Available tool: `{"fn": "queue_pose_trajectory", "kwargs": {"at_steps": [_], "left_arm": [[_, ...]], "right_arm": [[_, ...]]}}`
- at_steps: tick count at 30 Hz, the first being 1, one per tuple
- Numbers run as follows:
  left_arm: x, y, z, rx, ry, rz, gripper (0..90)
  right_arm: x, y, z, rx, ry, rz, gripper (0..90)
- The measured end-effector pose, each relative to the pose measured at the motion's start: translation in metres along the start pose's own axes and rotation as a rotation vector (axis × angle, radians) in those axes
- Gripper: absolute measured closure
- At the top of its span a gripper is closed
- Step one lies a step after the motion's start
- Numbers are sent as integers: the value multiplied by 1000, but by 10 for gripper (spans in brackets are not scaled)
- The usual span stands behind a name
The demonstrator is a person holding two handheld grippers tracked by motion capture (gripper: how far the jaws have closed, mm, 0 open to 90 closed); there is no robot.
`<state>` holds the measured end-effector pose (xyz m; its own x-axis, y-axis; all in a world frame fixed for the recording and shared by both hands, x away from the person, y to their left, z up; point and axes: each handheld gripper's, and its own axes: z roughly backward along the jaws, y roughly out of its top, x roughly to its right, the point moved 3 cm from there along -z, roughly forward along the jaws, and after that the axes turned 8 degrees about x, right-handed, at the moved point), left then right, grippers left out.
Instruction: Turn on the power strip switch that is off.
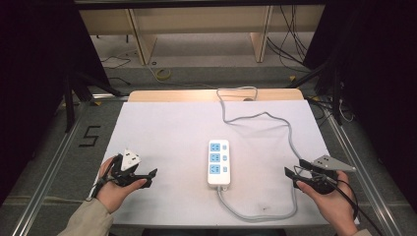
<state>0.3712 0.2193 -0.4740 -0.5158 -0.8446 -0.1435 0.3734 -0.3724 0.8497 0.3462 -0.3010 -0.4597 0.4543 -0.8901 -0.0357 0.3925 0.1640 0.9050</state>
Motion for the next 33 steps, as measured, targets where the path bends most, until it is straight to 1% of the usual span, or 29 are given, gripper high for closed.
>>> {"fn": "queue_pose_trajectory", "kwargs": {"at_steps": [2,5,9,11,12,14,17,18,19,24,26,28,33], "left_arm": [[1,0,-1,-4,-6,-6,168],[1,0,-1,-1,-5,-7,168],[1,1,-1,5,0,-5,168],[0,1,-1,1,-2,-4,168],[0,0,-1,-1,-3,-3,168],[0,0,-2,-2,-9,3,168],[1,0,-3,-1,-10,0,168],[1,0,-3,-1,-10,0,168],[1,0,-3,2,-9,4,168],[1,1,-3,-2,-9,-1,170],[1,1,-4,3,-8,-1,171],[1,1,-4,1,-9,-2,173],[2,1,-5,1,-9,-2,175]], "right_arm": [[1,0,1,1,-3,-2,369],[2,0,3,5,-8,-4,400],[3,0,4,-1,-16,-3,474],[3,1,4,3,-24,-8,514],[4,1,5,6,-28,-3,534],[5,2,4,2,-27,-5,566],[7,2,2,3,-30,-5,642],[7,2,2,3,-30,-5,642],[9,5,2,13,-36,-6,703],[8,10,2,27,-46,2,838],[7,12,1,26,-47,5,874],[6,14,-1,23,-43,13,900],[2,18,-6,16,-29,22,900]]}}
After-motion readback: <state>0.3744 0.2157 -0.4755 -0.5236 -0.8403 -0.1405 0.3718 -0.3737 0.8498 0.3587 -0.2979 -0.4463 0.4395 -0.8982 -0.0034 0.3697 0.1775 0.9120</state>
